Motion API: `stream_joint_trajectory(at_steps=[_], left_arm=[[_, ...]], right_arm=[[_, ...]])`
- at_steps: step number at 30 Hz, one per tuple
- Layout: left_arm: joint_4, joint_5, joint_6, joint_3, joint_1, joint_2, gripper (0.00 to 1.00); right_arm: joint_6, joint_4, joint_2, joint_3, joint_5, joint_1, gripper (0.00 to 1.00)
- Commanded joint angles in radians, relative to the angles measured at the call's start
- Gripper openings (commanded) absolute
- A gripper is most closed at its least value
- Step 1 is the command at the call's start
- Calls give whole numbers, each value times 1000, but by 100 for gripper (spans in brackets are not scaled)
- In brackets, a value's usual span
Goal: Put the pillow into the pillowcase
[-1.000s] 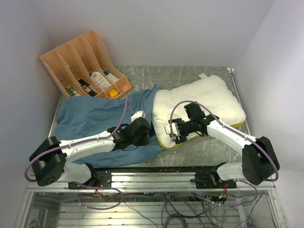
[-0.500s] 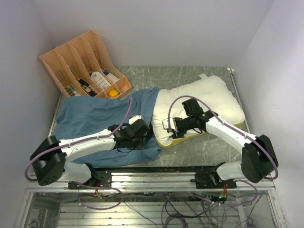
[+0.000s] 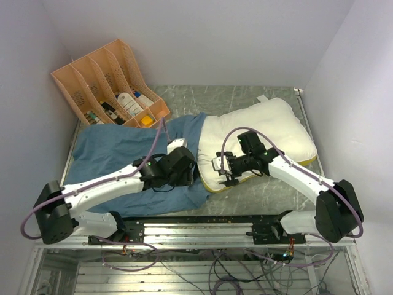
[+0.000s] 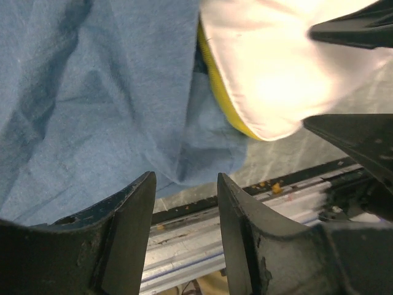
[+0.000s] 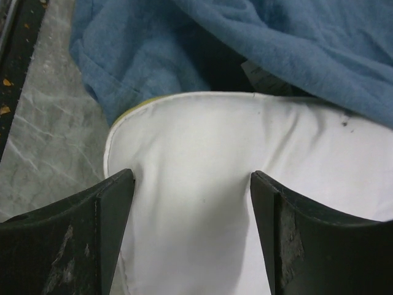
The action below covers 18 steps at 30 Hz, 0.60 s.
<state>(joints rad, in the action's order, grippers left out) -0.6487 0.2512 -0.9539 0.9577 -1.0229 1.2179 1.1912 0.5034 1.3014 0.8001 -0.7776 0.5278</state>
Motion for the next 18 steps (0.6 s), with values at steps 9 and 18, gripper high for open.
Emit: stream_joint_trajectory(at_steps=[9, 18], left_arm=[[74, 125, -2, 20, -6, 325, 29], [-44, 214, -25, -5, -5, 360, 42]], right_arm=[[14, -161, 63, -96, 118, 8, 76], [13, -141, 99, -77, 128, 9, 40]])
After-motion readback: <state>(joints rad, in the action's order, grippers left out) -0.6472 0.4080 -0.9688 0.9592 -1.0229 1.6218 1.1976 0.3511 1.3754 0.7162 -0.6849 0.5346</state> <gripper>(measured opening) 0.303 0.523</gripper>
